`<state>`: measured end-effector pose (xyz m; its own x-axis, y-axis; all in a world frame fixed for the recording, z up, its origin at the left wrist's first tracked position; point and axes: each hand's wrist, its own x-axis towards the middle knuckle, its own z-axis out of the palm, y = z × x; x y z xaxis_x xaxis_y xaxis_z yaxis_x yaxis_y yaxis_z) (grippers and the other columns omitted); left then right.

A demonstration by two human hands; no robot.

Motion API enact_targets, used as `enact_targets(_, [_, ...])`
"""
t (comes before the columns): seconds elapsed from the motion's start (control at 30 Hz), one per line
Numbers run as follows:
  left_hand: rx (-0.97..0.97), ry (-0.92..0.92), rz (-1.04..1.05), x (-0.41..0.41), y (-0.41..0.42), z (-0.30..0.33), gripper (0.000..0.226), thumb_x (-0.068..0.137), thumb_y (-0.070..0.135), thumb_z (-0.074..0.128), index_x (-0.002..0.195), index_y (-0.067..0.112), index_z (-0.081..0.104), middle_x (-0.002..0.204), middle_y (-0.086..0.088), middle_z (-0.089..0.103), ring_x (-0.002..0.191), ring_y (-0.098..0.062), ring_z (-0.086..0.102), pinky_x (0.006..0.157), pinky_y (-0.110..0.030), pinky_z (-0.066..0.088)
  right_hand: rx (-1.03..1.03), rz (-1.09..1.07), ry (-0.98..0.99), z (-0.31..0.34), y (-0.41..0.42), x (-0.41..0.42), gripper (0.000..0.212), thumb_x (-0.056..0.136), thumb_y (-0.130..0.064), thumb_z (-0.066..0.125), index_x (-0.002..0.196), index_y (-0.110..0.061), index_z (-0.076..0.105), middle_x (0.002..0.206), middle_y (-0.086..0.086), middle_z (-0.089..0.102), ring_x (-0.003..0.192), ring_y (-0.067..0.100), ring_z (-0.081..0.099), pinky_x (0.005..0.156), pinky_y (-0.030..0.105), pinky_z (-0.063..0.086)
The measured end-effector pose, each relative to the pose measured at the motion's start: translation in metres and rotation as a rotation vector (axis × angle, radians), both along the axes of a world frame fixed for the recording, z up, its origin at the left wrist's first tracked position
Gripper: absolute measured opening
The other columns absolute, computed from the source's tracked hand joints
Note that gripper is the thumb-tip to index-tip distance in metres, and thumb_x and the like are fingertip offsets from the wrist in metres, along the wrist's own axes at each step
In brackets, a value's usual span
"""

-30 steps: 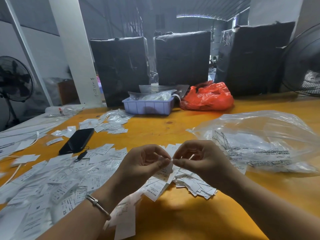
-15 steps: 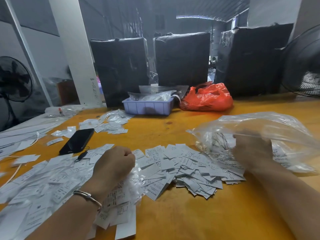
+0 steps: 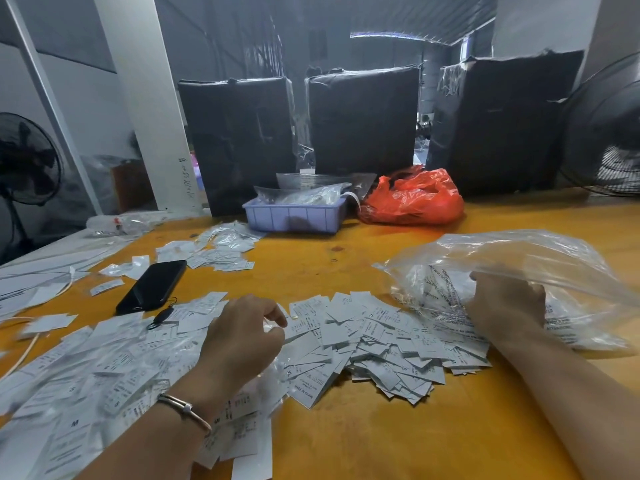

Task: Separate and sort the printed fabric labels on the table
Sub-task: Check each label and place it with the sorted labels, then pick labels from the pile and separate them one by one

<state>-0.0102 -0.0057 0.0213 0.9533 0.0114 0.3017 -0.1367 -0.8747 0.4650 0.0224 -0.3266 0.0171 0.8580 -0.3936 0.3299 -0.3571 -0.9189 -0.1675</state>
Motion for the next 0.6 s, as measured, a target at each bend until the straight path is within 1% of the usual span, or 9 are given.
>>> enact_targets(0.03, [-0.019,-0.007,-0.035,0.000,-0.001,-0.001,0.018,0.083,0.017,0.059,0.083,0.034,0.063,0.093,0.021,0.051,0.101,-0.010,0.049,0.083,-0.034,0.044,-0.008,-0.018,0.031,0.000,0.000,0.001,0.030,0.089,-0.017,0.054,0.118,-0.020,0.059,0.118,0.006,0.057,0.110,0.028,0.051,0.096,0.038,0.033])
enact_targets(0.1, [-0.057,-0.019,-0.106,-0.001,-0.003,-0.002,0.019,0.083,0.016,0.060,0.084,0.034,0.063,0.095,0.022,0.052,0.101,-0.007,0.048,0.080,-0.028,0.039,-0.026,-0.033,0.085,0.001,0.001,0.002,0.021,0.089,-0.016,0.051,0.106,-0.018,0.062,0.097,0.004,0.058,0.091,0.027,0.050,0.092,0.038,0.034])
enact_targets(0.13, [-0.066,-0.019,-0.135,-0.001,-0.003,-0.003,0.019,0.084,0.015,0.061,0.085,0.034,0.063,0.097,0.022,0.053,0.101,-0.005,0.048,0.079,-0.026,0.037,-0.035,-0.033,0.094,0.001,0.001,0.003,0.017,0.088,-0.015,0.050,0.099,-0.018,0.063,0.089,0.002,0.056,0.084,0.026,0.047,0.090,0.037,0.034])
enact_targets(0.17, [-0.067,-0.017,-0.161,-0.001,-0.004,-0.003,0.019,0.083,0.016,0.062,0.086,0.034,0.064,0.098,0.022,0.054,0.103,-0.004,0.047,0.080,-0.025,0.036,-0.036,-0.027,0.089,0.000,0.000,0.004,0.016,0.087,-0.014,0.050,0.094,-0.018,0.063,0.085,0.001,0.056,0.081,0.025,0.047,0.089,0.037,0.034])
enact_targets(0.3, [-0.051,-0.005,-0.286,0.000,-0.005,-0.005,0.021,0.085,0.019,0.065,0.095,0.037,0.064,0.108,0.024,0.057,0.111,0.002,0.044,0.090,-0.023,0.034,-0.026,0.009,0.020,-0.005,-0.004,0.005,0.018,0.087,-0.013,0.050,0.088,-0.019,0.066,0.089,-0.001,0.062,0.086,0.022,0.054,0.078,0.034,0.029])
enact_targets(0.4, [-0.058,-0.002,-0.365,0.000,-0.007,-0.008,0.022,0.088,0.032,0.068,0.108,0.039,0.064,0.117,0.027,0.054,0.118,0.008,0.041,0.099,-0.021,0.034,0.051,0.035,-0.098,-0.009,-0.006,0.004,0.020,0.084,-0.012,0.053,0.074,-0.021,0.069,0.090,-0.001,0.064,0.086,0.020,0.051,0.071,0.030,0.025])
enact_targets(0.47, [-0.057,0.020,-0.369,0.001,-0.008,-0.010,0.030,0.087,0.039,0.068,0.117,0.039,0.061,0.122,0.025,0.051,0.121,0.007,0.040,0.103,-0.020,0.032,0.102,0.046,-0.180,-0.010,-0.007,0.005,0.021,0.085,-0.013,0.056,0.070,-0.021,0.069,0.089,0.001,0.064,0.085,0.021,0.047,0.068,0.030,0.024])
enact_targets(0.6, [-0.056,0.034,-0.361,0.001,-0.012,-0.010,0.039,0.087,0.044,0.067,0.124,0.039,0.056,0.123,0.022,0.045,0.120,0.006,0.038,0.102,-0.017,0.029,0.165,0.048,-0.305,-0.008,-0.005,0.005,0.016,0.089,-0.017,0.059,0.083,-0.013,0.073,0.090,0.010,0.065,0.083,0.026,0.050,0.065,0.031,0.034])
